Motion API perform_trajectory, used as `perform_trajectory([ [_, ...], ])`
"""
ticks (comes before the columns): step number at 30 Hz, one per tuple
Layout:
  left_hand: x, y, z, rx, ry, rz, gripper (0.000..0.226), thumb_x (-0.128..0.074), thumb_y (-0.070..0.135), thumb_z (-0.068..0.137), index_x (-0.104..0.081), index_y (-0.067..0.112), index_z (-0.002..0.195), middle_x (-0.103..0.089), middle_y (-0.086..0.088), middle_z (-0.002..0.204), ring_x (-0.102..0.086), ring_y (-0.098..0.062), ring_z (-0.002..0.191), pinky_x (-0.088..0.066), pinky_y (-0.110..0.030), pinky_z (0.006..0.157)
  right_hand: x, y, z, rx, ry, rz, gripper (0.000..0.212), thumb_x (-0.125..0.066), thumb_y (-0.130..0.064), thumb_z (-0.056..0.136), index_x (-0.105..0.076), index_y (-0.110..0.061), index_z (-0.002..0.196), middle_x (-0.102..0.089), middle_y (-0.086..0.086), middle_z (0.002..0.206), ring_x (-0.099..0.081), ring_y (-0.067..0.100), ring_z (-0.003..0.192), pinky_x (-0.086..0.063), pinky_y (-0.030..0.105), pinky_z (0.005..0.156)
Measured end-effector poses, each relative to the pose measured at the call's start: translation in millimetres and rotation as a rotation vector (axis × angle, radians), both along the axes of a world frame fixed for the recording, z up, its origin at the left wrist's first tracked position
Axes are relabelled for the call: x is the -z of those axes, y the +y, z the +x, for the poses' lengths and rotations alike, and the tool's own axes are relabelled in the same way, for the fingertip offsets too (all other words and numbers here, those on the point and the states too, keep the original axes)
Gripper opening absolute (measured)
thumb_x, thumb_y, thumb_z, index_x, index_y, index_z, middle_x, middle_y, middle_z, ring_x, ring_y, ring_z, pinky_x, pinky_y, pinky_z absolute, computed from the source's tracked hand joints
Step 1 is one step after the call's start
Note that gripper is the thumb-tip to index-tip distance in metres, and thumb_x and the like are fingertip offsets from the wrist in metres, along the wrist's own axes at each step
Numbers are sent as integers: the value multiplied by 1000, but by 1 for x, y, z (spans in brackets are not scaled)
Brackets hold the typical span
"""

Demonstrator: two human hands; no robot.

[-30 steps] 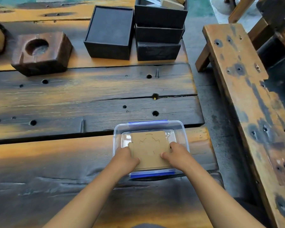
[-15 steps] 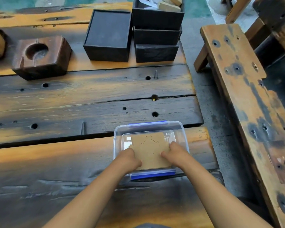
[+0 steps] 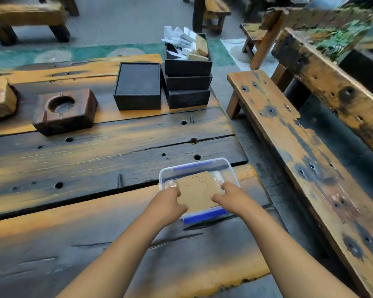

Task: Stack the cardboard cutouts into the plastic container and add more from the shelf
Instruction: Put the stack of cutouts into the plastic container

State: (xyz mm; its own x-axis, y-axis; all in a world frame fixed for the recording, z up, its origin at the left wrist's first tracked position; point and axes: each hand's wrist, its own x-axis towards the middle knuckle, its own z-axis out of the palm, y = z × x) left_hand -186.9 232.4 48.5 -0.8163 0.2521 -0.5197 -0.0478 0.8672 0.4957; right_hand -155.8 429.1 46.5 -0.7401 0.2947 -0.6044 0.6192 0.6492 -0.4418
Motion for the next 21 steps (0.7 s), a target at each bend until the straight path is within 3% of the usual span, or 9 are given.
perform_trajectory([
  [3, -6, -13, 9, 93, 53, 20, 48, -63, 34, 84, -57, 16, 128, -66, -6, 121, -61, -25, 108, -41, -26, 77, -16, -18, 29, 72, 47, 40, 52, -60, -41, 84, -53, -14, 128, -60, 9, 127, -58, 25, 108, -41, 30, 81],
  [7, -11, -19, 25, 260, 99, 51, 47, -60, 34, 85, -57, 16, 128, -67, -5, 117, -62, -25, 107, -49, -30, 86, -27, -41, 84, 184, 121, 136, 38, -62, -40, 84, -63, -10, 106, -68, 7, 107, -62, 26, 100, -46, 32, 76],
  [12, -21, -3, 64, 513, 147, 62, 37, -60, 31, 86, -61, 11, 117, -68, -9, 106, -62, -29, 100, -52, -35, 84, -34, -57, 162, 337, 95, 188, 37, -58, -43, 85, -61, -14, 108, -66, 4, 98, -63, 25, 94, -46, 32, 74],
  [17, -36, 40, 127, 764, 154, 84, 44, -60, 33, 86, -57, 15, 126, -66, -8, 120, -60, -27, 112, -50, -34, 90, -40, -44, 251, 584, 87, 178, 29, -60, -41, 84, -63, -14, 97, -69, 9, 101, -64, 28, 93, -49, 34, 75],
  [21, -48, 92, 190, 962, 226, 98, 40, -59, 35, 86, -58, 14, 121, -68, -8, 115, -62, -27, 109, -50, -34, 88, -45, -19, 332, 797, 153, 201, 29, -61, -39, 83, -64, -11, 94, -70, 9, 99, -64, 30, 98, -47, 34, 76],
])
